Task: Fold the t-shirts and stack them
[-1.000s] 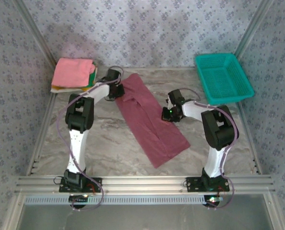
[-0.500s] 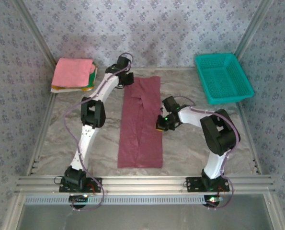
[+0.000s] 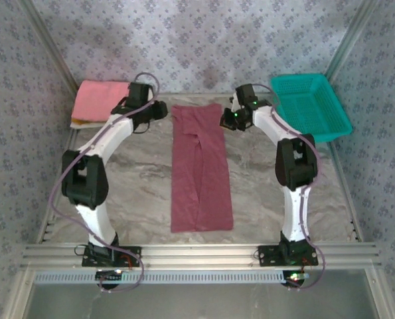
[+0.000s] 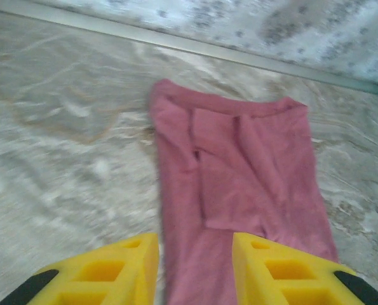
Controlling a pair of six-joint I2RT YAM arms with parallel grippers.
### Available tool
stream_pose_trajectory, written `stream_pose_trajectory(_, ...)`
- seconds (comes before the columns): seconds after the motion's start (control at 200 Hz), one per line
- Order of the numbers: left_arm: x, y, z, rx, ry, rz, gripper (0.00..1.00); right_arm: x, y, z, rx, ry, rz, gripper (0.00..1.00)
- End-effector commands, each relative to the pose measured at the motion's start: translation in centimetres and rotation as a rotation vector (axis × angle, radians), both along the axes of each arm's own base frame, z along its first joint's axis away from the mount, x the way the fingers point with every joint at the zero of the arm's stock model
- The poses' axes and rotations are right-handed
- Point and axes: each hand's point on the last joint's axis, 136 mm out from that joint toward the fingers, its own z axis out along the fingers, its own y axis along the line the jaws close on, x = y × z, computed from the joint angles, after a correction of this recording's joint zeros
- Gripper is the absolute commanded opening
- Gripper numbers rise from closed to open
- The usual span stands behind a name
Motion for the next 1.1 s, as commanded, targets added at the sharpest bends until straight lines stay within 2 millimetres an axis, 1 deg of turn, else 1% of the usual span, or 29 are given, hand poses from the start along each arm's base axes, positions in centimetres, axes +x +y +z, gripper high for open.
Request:
stream_pose_trajectory(0.0,-0.1,-4.1,-5.1,-0.025,0.098,-0.132,0.34,1.6,0.9,-1.9,-0.001,0.030,0.050,0.08)
stream_pose_trajectory(0.045,0.4,-4.9,-5.7,-0.038,0.098,-0.138,0.35,2.8,1.2,-2.0,0.010,0.005,0.048,0.10)
stream_pose_trajectory(0.075,0.9,-5.2,-6.0,-0.053,0.100,-0.138,0.36,3.6,1.3,-2.0,0.019,-0.012,0.039,0.11)
stream_pose_trajectory(0.105,1.3,-5.5,-6.5,-0.063,0.108,-0.138,0.39,3.9,1.6,-2.5,0.034,-0.005,0.043,0.13)
stream_pose_trajectory(0.125,1.5,-5.7,-6.7,-0.068,0.114,-0.141,0.40,4.1,2.0,-2.4,0.052,-0.005,0.050,0.14)
stream_pose_trajectory(0.215,2.7,-6.2,-8.0,-0.064,0.139,-0.139,0.41,5.7,2.7,-3.9,0.085,-0.004,0.037,0.18)
stream_pose_trajectory(0.28,3.3,-6.2,-9.4,-0.055,0.162,-0.132,0.42,6.4,2.6,-5.3,0.092,0.020,0.019,0.18)
stream_pose_trajectory(0.345,3.6,-6.1,-10.8,-0.042,0.187,-0.124,0.47,7.1,1.7,-6.9,0.056,0.033,-0.023,0.20)
stream_pose_trajectory(0.385,3.7,-6.3,-11.6,-0.040,0.204,-0.129,0.50,7.6,0.8,-7.7,0.035,0.033,-0.058,0.20)
stream_pose_trajectory(0.43,3.7,-6.3,-12.4,-0.036,0.224,-0.133,0.51,7.8,0.2,-8.5,0.036,0.051,-0.077,0.20)
stream_pose_trajectory(0.5,3.4,-6.3,-13.4,-0.024,0.250,-0.138,0.50,8.0,-0.9,-9.7,0.029,0.078,-0.113,0.20)
stream_pose_trajectory(0.515,3.4,-6.2,-13.6,-0.017,0.254,-0.135,0.50,7.6,-1.3,-10.1,0.017,0.102,-0.121,0.20)
stream_pose_trajectory(0.57,3.2,-5.6,-14.6,0.007,0.265,-0.120,0.45,7.4,-2.3,-11.1,-0.011,0.127,-0.143,0.19)
stream_pose_trajectory(0.635,3.1,-4.9,-15.8,0.024,0.284,-0.103,0.43,7.4,-2.7,-11.3,-0.011,0.132,-0.149,0.19)
stream_pose_trajectory(0.685,3.3,-4.6,-16.3,0.021,0.284,-0.099,0.44,7.5,-2.9,-11.2,-0.001,0.127,-0.150,0.19)
stream_pose_trajectory(0.775,4.7,-4.7,-16.3,0.019,0.261,-0.103,0.45,8.3,-3.2,-10.7,0.011,0.103,-0.158,0.20)
stream_pose_trajectory(0.784,4.6,-4.7,-16.8,0.023,0.270,-0.104,0.45,8.4,-3.2,-10.6,0.014,0.099,-0.158,0.20)
stream_pose_trajectory(0.794,5.2,-4.8,-16.1,0.020,0.255,-0.104,0.45,8.5,-3.2,-10.5,0.017,0.095,-0.158,0.20)
stream_pose_trajectory(0.814,5.6,-4.9,-15.9,0.021,0.253,-0.106,0.45,8.7,-3.3,-10.4,0.019,0.090,-0.160,0.20)
stream_pose_trajectory(0.884,6.7,-5.5,-15.7,0.027,0.252,-0.116,0.45,9.5,-3.2,-10.2,0.034,0.075,-0.159,0.20)
stream_pose_trajectory(0.944,7.6,-5.7,-15.3,0.029,0.250,-0.114,0.45,10.1,-2.6,-10.0,0.053,0.056,-0.142,0.20)
stream_pose_trajectory(0.979,8.0,-5.6,-15.0,0.034,0.242,-0.109,0.45,10.6,-2.2,-9.8,0.065,0.041,-0.133,0.20)
stream_pose_trajectory(1.039,8.8,-5.5,-14.0,0.038,0.201,-0.100,0.46,10.8,-1.5,-9.7,0.097,0.041,-0.122,0.21)
stream_pose_trajectory(1.059,9.1,-5.4,-13.7,0.037,0.185,-0.097,0.47,11.4,-1.2,-9.3,0.116,0.017,-0.122,0.21)
stream_pose_trajectory(1.094,9.8,-5.1,-12.9,0.033,0.161,-0.089,0.48,11.8,-1.1,-8.8,0.139,0.001,-0.122,0.21)
